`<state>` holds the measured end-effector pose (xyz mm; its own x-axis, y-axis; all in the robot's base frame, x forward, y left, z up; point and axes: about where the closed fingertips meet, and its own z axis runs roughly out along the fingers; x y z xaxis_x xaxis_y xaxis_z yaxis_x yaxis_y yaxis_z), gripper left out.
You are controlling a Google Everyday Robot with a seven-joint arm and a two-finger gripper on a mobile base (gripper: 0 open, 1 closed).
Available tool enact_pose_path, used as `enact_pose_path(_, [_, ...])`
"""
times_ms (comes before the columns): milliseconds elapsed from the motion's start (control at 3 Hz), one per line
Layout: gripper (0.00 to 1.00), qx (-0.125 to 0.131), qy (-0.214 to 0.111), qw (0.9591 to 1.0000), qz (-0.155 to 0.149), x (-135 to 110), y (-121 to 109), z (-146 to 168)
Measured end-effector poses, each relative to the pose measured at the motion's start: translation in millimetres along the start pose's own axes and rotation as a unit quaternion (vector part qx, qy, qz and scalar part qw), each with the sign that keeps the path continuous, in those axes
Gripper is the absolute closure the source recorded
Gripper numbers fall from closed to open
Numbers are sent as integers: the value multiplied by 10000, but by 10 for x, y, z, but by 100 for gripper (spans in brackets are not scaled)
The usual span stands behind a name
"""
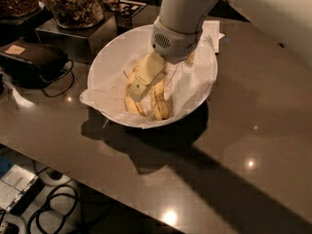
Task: Pick banana from white bowl
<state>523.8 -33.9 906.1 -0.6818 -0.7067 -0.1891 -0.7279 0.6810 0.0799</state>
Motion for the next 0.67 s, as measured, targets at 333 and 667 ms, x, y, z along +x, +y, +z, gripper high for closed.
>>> enact_pose_path(333, [0, 7, 254, 9996, 141, -30, 44, 129])
enact_pose_path(667, [15, -19, 392, 9990, 212, -57, 52, 214])
